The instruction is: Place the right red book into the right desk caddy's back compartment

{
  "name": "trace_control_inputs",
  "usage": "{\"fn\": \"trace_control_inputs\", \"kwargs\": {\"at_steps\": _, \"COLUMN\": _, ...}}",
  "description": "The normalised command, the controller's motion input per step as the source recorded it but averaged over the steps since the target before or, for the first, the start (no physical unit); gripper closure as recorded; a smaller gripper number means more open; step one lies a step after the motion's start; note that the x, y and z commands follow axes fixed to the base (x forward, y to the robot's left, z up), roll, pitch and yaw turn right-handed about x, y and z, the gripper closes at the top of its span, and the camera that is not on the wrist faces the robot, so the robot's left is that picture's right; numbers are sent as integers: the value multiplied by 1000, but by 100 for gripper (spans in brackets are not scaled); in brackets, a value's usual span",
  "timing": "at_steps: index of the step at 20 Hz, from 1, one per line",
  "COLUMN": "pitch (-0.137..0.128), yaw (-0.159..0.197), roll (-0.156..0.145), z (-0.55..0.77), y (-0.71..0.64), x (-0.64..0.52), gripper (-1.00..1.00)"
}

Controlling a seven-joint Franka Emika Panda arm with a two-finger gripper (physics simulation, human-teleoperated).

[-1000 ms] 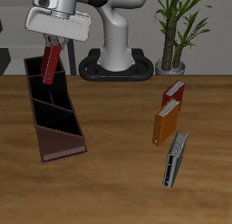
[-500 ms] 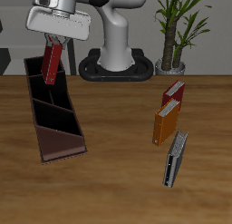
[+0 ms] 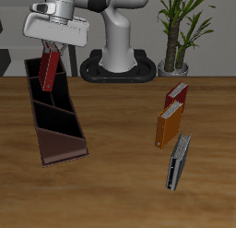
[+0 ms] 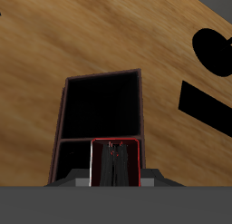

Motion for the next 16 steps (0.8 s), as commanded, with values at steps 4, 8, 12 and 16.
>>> {"fn": "trace_control_inputs", "kwargs": {"at_steps": 4, "pitch": 42, "yaw": 1, "roll": -17, "z": -249, "y": -71, "x": 132, "gripper": 100}}
{"fn": "trace_control_inputs", "kwargs": {"at_steps": 8, "pitch": 35, "yaw": -17, "roll": -20, "z": -187, "y": -65, "x": 95, "gripper": 100}}
{"fn": "trace_control_inputs", "kwargs": {"at_steps": 12, "pitch": 55, "yaw": 13, "roll": -3, "z": -293, "y": -29, "x": 87, "gripper": 100}}
{"fn": "trace_control_inputs", "kwargs": {"at_steps": 16, "pitch": 54, "yaw": -32, "roll": -28, "z": -255, "y": -91, "x": 90, "gripper": 100}}
